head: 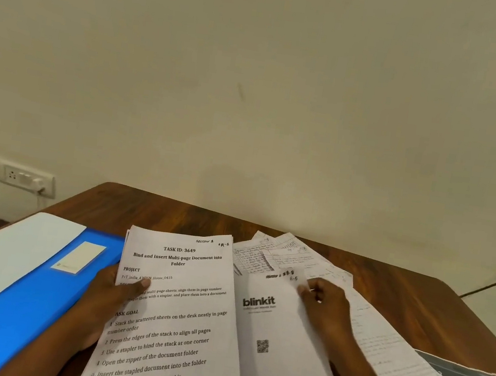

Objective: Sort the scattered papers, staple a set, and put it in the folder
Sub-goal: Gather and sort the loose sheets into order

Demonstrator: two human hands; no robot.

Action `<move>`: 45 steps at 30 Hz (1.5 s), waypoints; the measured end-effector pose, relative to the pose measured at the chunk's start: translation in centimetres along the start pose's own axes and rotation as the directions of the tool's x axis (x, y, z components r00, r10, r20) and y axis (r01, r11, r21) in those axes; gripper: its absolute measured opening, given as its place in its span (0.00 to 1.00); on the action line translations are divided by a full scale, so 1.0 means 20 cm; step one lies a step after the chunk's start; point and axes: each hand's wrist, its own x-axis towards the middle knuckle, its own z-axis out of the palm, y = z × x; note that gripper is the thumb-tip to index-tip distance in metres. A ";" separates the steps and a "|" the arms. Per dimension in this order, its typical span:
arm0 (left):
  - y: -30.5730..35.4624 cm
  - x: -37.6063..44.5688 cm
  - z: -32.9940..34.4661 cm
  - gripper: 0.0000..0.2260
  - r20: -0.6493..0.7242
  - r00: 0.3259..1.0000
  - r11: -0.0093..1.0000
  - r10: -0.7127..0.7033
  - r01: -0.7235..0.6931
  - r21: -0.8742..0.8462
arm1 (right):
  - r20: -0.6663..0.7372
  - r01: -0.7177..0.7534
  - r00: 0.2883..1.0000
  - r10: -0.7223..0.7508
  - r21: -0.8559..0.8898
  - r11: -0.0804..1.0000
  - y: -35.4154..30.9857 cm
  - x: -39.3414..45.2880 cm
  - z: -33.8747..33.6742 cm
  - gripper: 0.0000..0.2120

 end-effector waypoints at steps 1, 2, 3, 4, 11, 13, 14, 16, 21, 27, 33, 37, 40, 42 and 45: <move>0.00 0.00 0.00 0.12 0.001 1.000 1.000 0.000 0.000 -0.002 | 0.007 -0.028 1.000 0.028 0.016 0.999 0.00 -0.02 0.04 0.07; 0.00 0.00 0.01 0.12 -0.001 1.000 1.000 0.001 -0.001 -0.003 | 0.014 -0.038 0.999 0.037 0.024 0.999 0.01 -0.04 0.07 0.08; 0.00 0.00 0.01 0.12 -0.006 1.000 1.000 0.001 -0.001 -0.004 | 0.020 -0.038 0.999 0.037 0.025 0.999 0.02 -0.06 0.10 0.08; 0.00 0.00 0.01 0.12 -0.010 1.000 1.000 0.001 -0.001 -0.002 | 0.029 -0.042 0.999 0.041 0.031 0.999 0.02 -0.07 0.13 0.09; 0.03 -0.03 0.03 0.10 -0.007 1.000 1.000 -0.004 0.004 0.012 | 0.049 -0.123 0.992 0.115 0.193 0.973 0.02 -0.11 0.21 0.06; 0.03 -0.04 0.03 0.10 -0.006 1.000 1.000 -0.001 0.001 0.022 | 0.062 -0.140 0.990 0.128 0.244 0.960 0.03 -0.12 0.22 0.06; 0.03 -0.04 0.04 0.10 -0.005 1.000 1.000 0.002 -0.001 0.029 | 0.067 -0.147 0.989 0.134 0.275 0.950 0.03 -0.13 0.21 0.07; 0.03 -0.04 0.04 0.10 -0.006 1.000 0.999 0.003 -0.003 0.039 | 0.086 -0.176 0.984 0.156 0.354 0.919 0.01 -0.13 0.21 0.08; 0.01 -0.04 0.06 0.11 -0.011 0.999 0.997 0.030 -0.029 0.067 | 0.125 -0.231 0.973 0.194 0.519 0.823 -0.04 -0.15 0.19 0.07; 0.01 -0.05 0.13 0.14 0.030 0.998 0.997 0.046 -0.048 0.061 | 0.198 -0.307 0.951 0.236 0.557 0.772 -0.04 -0.14 0.21 0.06; 0.00 -0.08 0.21 0.08 -0.003 0.996 0.980 0.090 -0.088 0.181 | 0.238 -0.336 0.942 0.238 0.626 0.703 -0.05 -0.14 0.20 0.04; -0.01 -0.09 0.27 0.07 0.013 0.995 0.966 0.102 -0.102 0.240 | 0.250 -0.315 0.948 0.195 0.675 0.667 -0.06 -0.14 0.17 0.04; -0.05 -0.07 0.29 0.08 0.016 0.996 0.967 0.092 -0.093 0.235 | 0.254 -0.319 0.947 0.195 0.701 0.637 -0.06 -0.14 0.16 0.08; -0.07 -0.06 0.30 0.08 0.007 0.997 0.971 0.077 -0.077 0.225 | 0.280 -0.344 0.938 0.203 0.701 0.624 -0.06 -0.14 0.17 0.08; -0.09 -0.05 0.30 0.09 0.009 0.998 0.978 0.063 -0.063 0.201 | 0.273 -0.322 0.945 0.178 0.705 0.631 -0.08 -0.16 0.17 0.07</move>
